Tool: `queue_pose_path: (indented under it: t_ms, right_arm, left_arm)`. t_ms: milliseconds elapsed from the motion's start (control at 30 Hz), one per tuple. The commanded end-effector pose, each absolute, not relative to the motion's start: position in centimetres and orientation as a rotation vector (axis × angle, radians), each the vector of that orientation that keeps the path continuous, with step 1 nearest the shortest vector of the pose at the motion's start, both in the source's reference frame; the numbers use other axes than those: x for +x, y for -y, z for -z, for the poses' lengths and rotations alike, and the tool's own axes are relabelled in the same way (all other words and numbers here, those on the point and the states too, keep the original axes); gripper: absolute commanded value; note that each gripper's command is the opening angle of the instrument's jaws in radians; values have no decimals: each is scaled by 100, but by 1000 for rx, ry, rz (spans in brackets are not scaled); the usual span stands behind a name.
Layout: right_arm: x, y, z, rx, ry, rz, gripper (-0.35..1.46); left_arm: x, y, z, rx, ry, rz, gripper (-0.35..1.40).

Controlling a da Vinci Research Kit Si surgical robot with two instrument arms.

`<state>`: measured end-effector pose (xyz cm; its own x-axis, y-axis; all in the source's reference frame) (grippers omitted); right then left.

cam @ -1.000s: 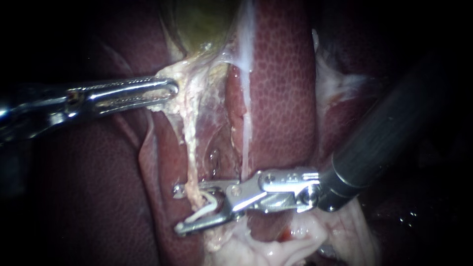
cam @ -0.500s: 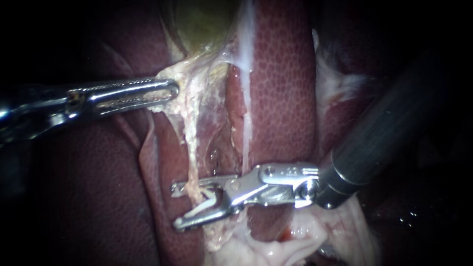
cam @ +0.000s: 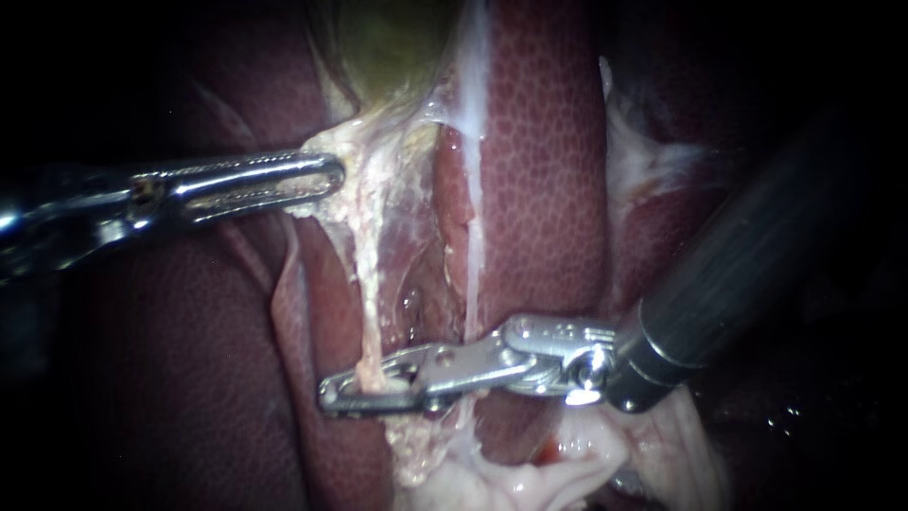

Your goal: Clipping first clip left tube

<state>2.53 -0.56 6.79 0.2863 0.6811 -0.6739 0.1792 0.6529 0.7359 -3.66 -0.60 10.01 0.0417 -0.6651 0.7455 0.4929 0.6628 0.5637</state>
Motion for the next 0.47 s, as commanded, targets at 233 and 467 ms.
queue_pose_path:
  t_ms: [233,467]
  right_arm:
    - [252,54,-677,838,-1268,-394,-35]
    - [252,54,-678,836,-1267,-396,-35]
  left_arm:
    - [-366,60,-1001,169,1244,893,-35]
    - [-366,60,-1001,169,1244,893,-35]
